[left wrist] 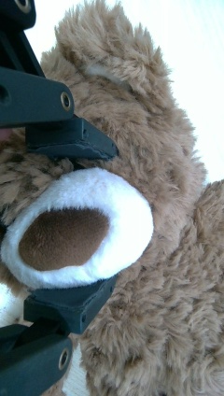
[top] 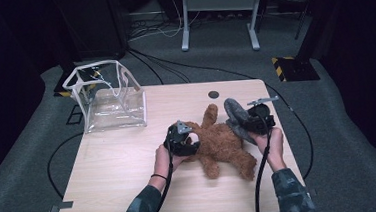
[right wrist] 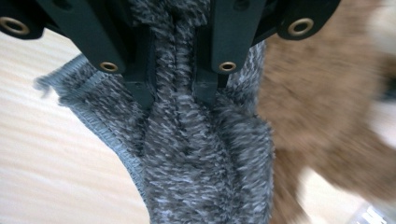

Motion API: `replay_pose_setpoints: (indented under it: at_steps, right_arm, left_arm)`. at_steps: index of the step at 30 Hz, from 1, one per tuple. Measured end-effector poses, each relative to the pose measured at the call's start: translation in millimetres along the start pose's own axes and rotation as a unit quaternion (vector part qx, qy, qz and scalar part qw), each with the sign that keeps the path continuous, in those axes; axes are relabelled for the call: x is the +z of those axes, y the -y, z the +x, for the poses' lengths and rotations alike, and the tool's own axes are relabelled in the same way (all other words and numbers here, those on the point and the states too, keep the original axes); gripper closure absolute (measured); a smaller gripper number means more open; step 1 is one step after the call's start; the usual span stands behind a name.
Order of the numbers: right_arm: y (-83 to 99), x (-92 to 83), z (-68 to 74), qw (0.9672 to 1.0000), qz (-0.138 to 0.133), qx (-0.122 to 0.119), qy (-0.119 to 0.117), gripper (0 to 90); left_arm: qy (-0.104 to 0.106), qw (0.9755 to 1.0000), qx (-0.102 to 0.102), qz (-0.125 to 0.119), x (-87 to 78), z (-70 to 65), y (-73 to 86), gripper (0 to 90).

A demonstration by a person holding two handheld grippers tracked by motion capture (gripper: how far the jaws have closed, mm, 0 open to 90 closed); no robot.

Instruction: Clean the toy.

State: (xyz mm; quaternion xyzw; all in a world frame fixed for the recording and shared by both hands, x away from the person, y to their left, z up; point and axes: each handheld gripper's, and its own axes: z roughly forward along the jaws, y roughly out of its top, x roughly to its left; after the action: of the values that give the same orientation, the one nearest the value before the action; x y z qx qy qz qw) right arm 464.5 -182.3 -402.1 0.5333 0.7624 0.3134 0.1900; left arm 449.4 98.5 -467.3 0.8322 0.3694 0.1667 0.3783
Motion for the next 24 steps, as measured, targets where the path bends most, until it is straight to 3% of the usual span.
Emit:
replay_pose_setpoints:
  at_steps: [2,7,9,11,16,20,22,24]
  right_arm:
    - [7.5,11.1,-3.2,0.9997,0.012,-0.001,0.02,75.2]
    - [21.2,25.7,-33.5,0.9972,0.029,0.049,0.048,75.1]
    - [24.4,27.5,-40.5,0.9952,0.042,0.049,0.073,75.1]
    - [26.9,26.4,-45.1,0.9944,0.05,0.05,0.078,75.0]
    - [22.5,2.6,-42.9,0.9966,0.008,0.059,0.058,75.1]
    - [13.9,-13.5,-22.9,0.999,-0.022,0.038,0.006,75.0]
    - [12.7,-11.9,-10.4,0.9995,-0.017,0.024,-0.012,75.0]
    - [15.6,-2.3,-2.8,0.9999,-0.004,0.007,-0.007,75.1]
  left_arm:
    - [0.002,1.0,-0.001,0.003,0.0,-0.7,-0.4,38.2]
    - [0.002,1.0,-0.005,-0.005,1.2,-0.3,-0.4,38.2]
    - [0.002,1.0,-0.003,-0.004,1.1,-0.2,-0.7,38.2]
    - [0.001,1.0,-0.003,-0.003,1.0,-0.2,-0.7,38.2]
    - [0.002,1.0,-0.003,-0.002,1.1,0.1,-0.6,38.2]
    - [0.002,1.0,-0.004,-0.001,1.1,0.0,-0.7,38.2]
    - [0.0,1.0,-0.004,-0.001,0.9,-0.2,-0.8,38.2]
    - [0.001,1.0,-0.004,-0.002,1.1,-0.3,-0.6,38.2]
